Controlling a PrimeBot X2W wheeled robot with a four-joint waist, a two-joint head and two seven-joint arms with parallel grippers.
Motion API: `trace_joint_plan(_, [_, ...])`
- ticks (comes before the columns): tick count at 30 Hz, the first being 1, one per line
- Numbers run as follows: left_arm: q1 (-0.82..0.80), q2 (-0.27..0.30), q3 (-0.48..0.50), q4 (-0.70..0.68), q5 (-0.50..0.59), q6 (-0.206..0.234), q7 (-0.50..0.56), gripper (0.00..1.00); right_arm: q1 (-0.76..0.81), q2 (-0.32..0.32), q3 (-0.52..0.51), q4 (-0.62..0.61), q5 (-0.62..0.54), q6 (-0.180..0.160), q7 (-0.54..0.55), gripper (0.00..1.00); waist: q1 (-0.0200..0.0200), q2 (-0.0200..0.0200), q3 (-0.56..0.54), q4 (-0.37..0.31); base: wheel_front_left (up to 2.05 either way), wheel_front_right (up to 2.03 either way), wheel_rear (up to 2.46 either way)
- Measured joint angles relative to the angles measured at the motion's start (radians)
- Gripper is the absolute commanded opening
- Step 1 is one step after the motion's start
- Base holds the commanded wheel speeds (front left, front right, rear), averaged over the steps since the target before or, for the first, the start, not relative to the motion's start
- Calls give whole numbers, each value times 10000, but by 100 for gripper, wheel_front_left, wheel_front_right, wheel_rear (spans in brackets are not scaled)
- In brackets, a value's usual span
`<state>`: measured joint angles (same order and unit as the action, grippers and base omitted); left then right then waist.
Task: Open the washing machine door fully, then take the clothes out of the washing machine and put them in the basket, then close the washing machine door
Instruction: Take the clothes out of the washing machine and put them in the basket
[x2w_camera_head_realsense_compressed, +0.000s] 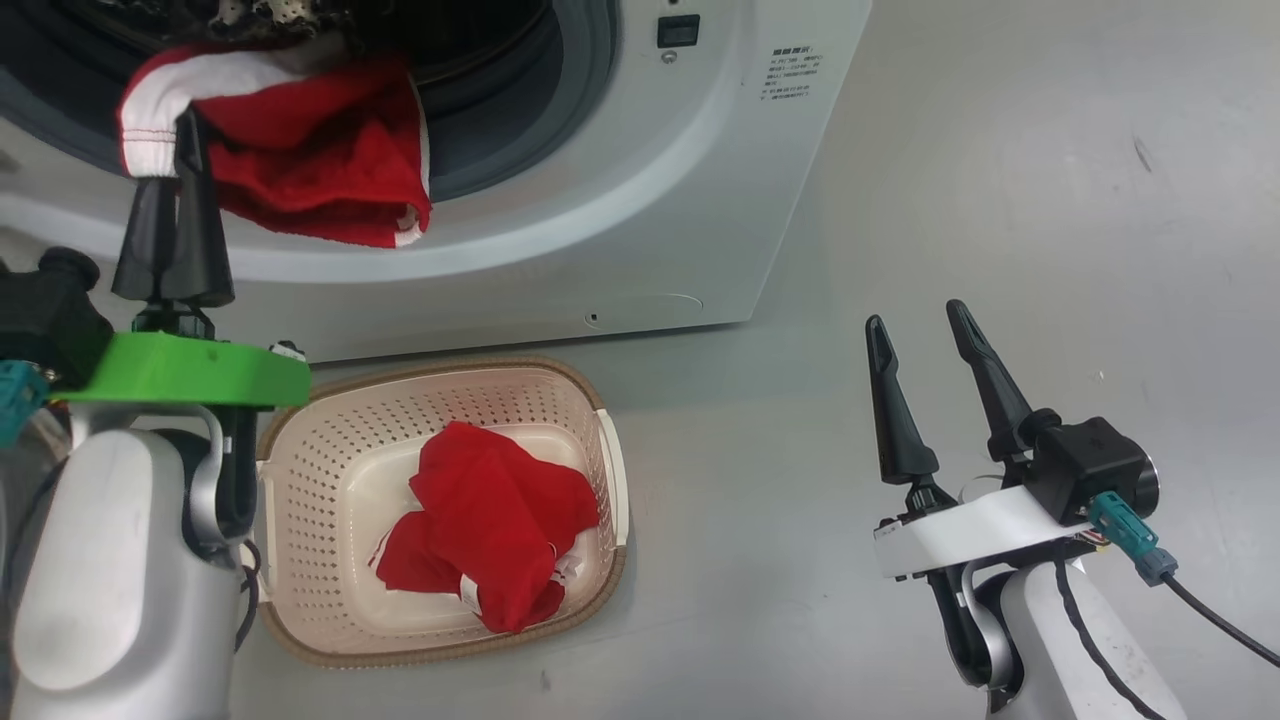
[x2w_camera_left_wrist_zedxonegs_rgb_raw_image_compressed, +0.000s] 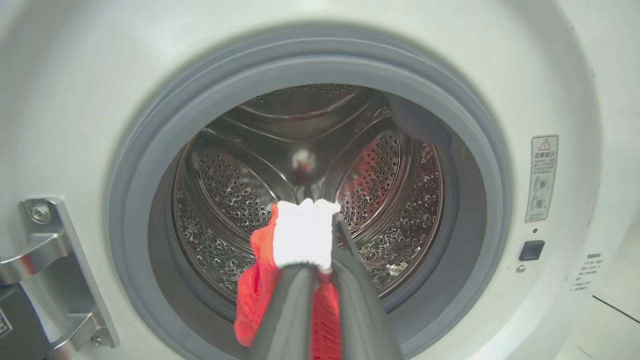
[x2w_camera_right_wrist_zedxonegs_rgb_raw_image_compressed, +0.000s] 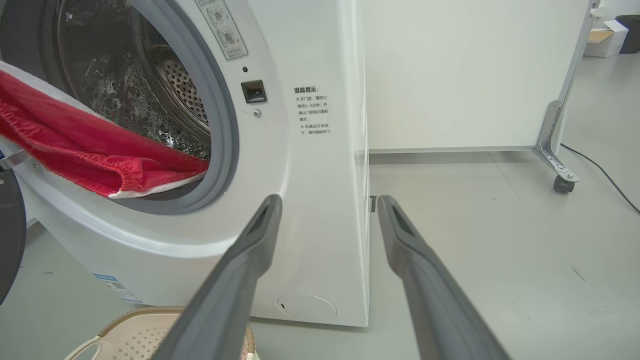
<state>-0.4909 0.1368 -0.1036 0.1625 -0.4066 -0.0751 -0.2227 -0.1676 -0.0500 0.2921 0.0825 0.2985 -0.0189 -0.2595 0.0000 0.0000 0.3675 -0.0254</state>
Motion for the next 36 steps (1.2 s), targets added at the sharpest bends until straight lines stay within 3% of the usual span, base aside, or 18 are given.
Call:
trace_joint_plan(19, [2000,-307,-430,-1444,199,268,-69,0,572,6,-35,-33,-23,119,0,100,0,0,-898,552,0,0,0])
trace_joint_plan(36, [3428,-623,-1325,-238,-190,261,802,0,562,6,19,-301,-98,176,0,100,0,0,-457,587,0,0,0])
